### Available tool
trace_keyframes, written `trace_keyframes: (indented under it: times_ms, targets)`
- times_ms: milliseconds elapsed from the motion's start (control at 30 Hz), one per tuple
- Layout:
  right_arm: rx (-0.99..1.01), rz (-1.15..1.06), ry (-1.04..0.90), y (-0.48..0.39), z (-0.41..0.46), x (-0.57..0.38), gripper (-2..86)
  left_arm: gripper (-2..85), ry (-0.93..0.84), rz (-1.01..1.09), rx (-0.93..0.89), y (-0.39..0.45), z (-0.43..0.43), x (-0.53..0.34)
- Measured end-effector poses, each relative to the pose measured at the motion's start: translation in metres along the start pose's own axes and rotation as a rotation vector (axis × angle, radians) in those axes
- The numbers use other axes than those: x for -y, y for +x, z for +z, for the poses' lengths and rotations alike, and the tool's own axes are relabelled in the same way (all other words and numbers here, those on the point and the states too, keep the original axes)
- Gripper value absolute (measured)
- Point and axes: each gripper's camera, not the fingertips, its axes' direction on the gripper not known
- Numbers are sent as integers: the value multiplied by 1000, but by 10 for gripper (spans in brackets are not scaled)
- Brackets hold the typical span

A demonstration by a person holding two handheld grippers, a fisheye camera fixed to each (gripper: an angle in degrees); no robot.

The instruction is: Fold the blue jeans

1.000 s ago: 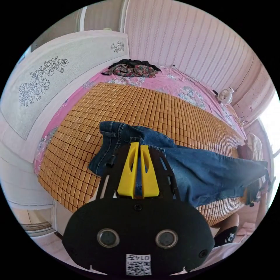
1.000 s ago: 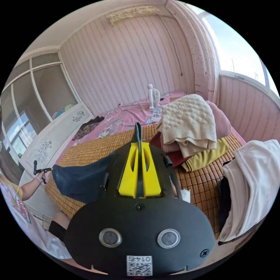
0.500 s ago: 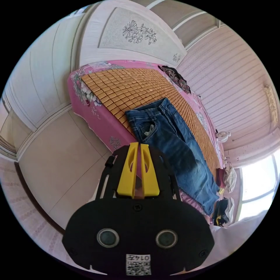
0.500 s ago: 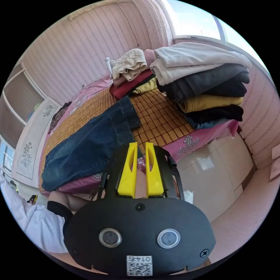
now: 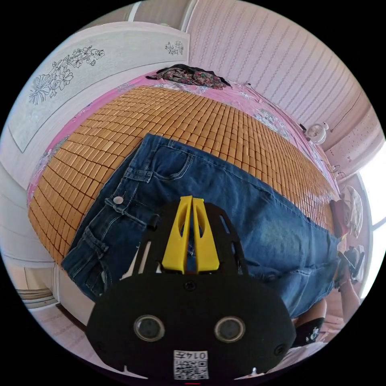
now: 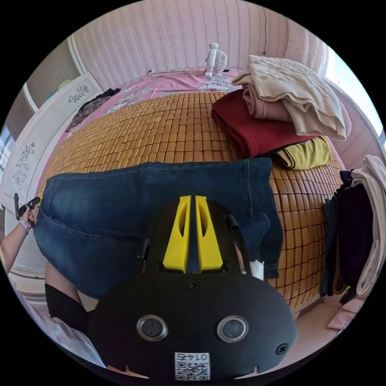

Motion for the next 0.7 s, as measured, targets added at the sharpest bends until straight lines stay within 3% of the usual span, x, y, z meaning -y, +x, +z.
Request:
trace_keyframes:
  times_ms: [100,233,367,533,700]
  targets:
    - [-25,16,-60,-8,41,17,-7,-10,-86,32,80,31,39,18]
    - [-40,7,-35,-13,58,33,-4,-10,-70,115,186,57,38,31]
    - [-104,-128,-18,-38,67,42,-3,-10,-83,112,257,47,29,34]
    - [28,-239,10,-72,70,40,-3,-10,-166,75,420,17,25,44]
    - [-78,-353,27,-96,91,70,-4,-10,-99,-163,241,-27,15,57]
